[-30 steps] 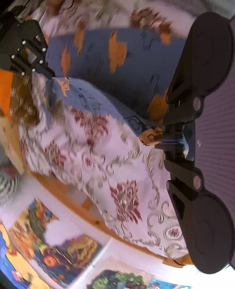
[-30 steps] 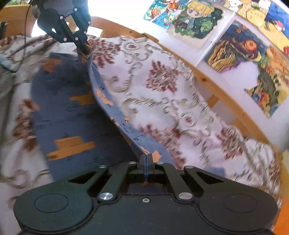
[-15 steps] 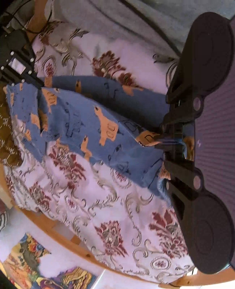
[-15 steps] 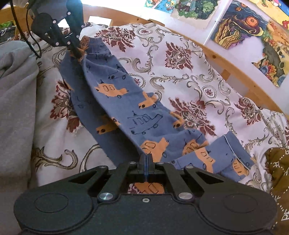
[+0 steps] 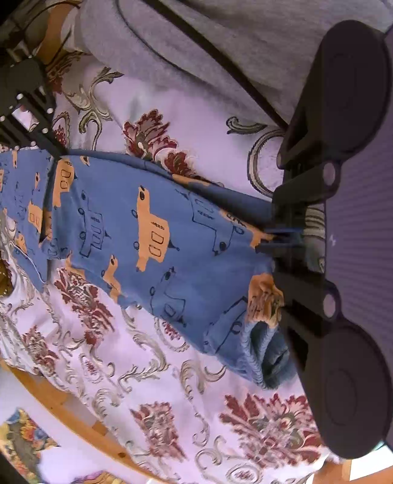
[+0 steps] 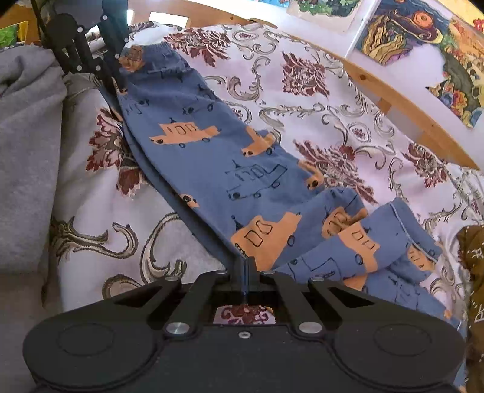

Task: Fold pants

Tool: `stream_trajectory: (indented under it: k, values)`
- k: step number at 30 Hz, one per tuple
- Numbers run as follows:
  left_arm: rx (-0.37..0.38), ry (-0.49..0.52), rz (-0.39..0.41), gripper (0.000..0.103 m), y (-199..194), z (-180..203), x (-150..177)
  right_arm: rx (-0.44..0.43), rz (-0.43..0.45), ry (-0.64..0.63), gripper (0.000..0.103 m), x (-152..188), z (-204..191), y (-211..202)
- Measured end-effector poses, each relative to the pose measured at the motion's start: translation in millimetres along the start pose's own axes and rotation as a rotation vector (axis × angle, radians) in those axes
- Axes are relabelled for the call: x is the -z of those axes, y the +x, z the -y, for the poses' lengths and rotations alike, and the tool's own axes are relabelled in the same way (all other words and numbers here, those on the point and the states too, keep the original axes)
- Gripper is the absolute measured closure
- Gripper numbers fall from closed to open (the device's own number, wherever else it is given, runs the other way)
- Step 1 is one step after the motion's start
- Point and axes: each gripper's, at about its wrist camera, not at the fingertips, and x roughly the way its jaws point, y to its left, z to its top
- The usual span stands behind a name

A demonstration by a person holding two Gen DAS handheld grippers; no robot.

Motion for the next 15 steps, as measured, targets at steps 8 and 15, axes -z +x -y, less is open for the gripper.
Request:
stream_trajectory:
  k: [8, 15]
  values:
    - [0.069, -0.041, -0.027, 0.037, -21.5, -15.9, -11.6, -0.027, 0.033, 0.065, 0.068, 0.1, 7.4, -12.0]
    - [0.022, -0.091, -0.008, 0.006, -62.1, -24.8, -31.5, -0.034, 0.114, 0.134, 0.008, -1.5, 19.0, -42.3]
